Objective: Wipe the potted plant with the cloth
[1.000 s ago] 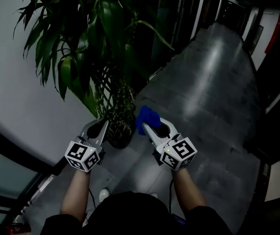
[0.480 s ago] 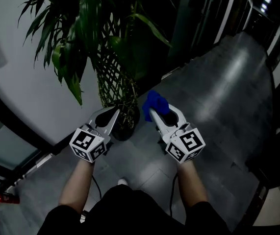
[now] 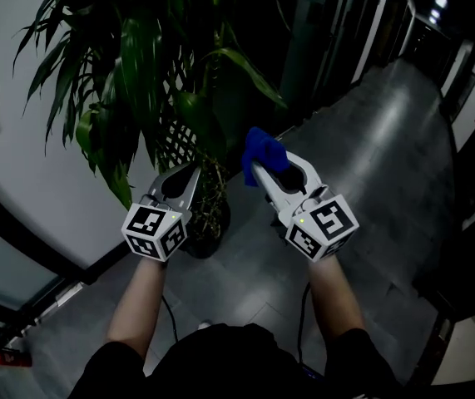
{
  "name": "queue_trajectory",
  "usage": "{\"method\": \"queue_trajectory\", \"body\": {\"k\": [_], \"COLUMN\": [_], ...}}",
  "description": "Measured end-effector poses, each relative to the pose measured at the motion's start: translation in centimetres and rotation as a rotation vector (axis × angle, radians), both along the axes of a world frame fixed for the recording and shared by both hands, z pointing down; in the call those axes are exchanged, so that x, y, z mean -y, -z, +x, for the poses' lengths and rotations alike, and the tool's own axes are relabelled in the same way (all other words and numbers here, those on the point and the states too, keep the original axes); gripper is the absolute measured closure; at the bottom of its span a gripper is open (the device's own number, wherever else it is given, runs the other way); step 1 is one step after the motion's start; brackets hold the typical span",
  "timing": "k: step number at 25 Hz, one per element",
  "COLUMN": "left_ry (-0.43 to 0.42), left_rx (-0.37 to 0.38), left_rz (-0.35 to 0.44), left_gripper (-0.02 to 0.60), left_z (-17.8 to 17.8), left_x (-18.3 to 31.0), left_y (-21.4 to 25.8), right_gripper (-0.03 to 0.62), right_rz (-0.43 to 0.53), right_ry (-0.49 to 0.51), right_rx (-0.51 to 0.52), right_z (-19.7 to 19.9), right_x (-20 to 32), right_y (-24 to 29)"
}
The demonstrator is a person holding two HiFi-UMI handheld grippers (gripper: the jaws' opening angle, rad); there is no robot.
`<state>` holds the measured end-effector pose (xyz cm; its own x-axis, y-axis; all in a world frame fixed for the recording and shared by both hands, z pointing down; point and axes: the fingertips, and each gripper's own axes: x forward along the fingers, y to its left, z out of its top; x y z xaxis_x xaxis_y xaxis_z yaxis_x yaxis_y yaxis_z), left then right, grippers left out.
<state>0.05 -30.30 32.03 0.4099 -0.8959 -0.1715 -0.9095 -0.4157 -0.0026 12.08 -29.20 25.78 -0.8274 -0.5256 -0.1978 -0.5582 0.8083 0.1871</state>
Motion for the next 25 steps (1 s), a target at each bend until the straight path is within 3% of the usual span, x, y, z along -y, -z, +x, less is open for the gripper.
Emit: {"method": "queue_trajectory", "body": {"k": [8,12,17,20,25], "left_ry": [0.071,0.138,0.21,0.236,0.253], "left_rx": [0.062,0.04,0.013,0.04,0.065], "left_rz": [0.03,0.055,0.056,0.047,0.054], "left_gripper": [0.568,0.568,0.568,0.569,0.569], "left_z": [-1.5,-2.3,-3.6,-4.0,-3.9], "left_x": [3.0,4.2,4.4,4.0,4.0], "left_y": [2.3,3.8,5.8,5.9,6.1], "right_gripper": [0.482,0.482,0.482,0.482,0.482], "right_rz": [0.101,0.191,0.352,0.479,0.583], "right_ry": [0.08,0.138,0.17,0.126,0.154], "right_rx": [-0.037,-0.065,-0.182,-0.262,-0.363], "right_z": [-2.6,-4.2,-7.4,-9.5,-12.1], "right_x": [3.0,3.7,3.2,2.3,0.9], "right_y": [3.2,6.0,8.0,8.6,8.0]}}
